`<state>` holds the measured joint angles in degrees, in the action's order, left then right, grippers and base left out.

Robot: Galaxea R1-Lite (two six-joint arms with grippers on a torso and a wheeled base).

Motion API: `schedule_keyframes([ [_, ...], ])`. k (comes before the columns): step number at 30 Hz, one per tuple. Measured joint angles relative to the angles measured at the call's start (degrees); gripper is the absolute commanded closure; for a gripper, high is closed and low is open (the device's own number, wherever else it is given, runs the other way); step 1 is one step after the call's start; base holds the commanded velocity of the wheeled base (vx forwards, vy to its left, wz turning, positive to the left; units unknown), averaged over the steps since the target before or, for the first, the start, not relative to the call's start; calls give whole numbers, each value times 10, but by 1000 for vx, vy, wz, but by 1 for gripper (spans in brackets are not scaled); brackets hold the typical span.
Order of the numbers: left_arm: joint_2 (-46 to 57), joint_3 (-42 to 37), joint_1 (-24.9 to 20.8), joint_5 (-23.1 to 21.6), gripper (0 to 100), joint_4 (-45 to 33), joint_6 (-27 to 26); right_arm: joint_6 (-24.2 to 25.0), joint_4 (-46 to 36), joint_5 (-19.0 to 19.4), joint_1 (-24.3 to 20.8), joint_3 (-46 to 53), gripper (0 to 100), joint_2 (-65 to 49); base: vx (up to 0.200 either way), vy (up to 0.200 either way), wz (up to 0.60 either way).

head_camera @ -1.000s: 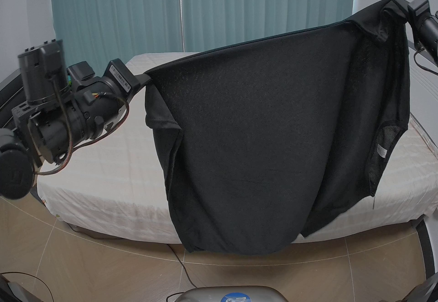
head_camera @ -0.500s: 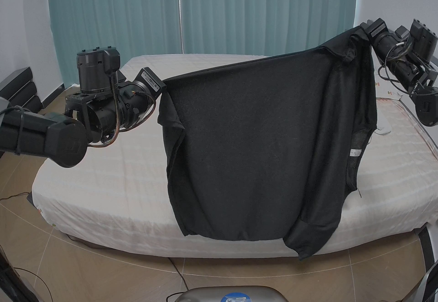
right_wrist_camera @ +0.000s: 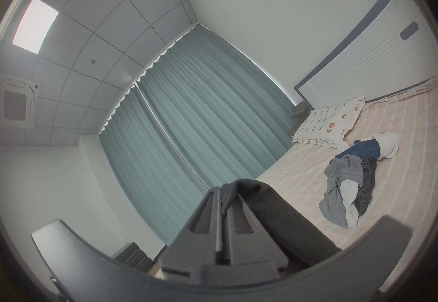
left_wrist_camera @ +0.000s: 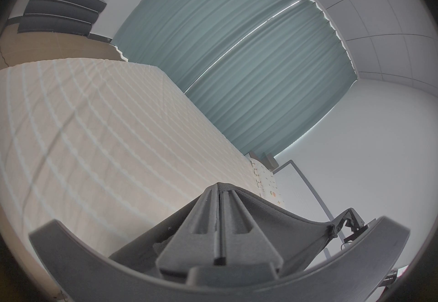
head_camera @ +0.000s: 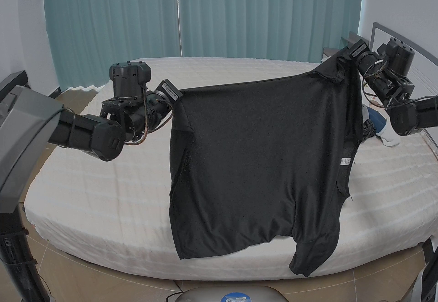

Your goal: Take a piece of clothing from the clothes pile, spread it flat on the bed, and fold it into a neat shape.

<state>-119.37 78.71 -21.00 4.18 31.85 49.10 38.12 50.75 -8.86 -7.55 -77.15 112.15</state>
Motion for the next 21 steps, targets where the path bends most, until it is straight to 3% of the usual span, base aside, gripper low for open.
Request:
schedule_keyframes([
  [17, -148, 102, 3, 3, 100, 13, -5, -24, 52, -30, -1, -24, 100, 167, 0, 0, 0],
  [18, -156, 109, 4, 3, 0, 13, -6, -25, 59, -31, -1, -26, 100, 180, 0, 0, 0],
  [20, -173, 121, 4, 3, 0, 13, -5, -26, 67, -33, -1, -30, 100, 200, 0, 0, 0],
  [21, -181, 126, 4, 4, 0, 13, -5, -26, 69, -33, -2, -31, 0, 211, 0, 0, 0],
])
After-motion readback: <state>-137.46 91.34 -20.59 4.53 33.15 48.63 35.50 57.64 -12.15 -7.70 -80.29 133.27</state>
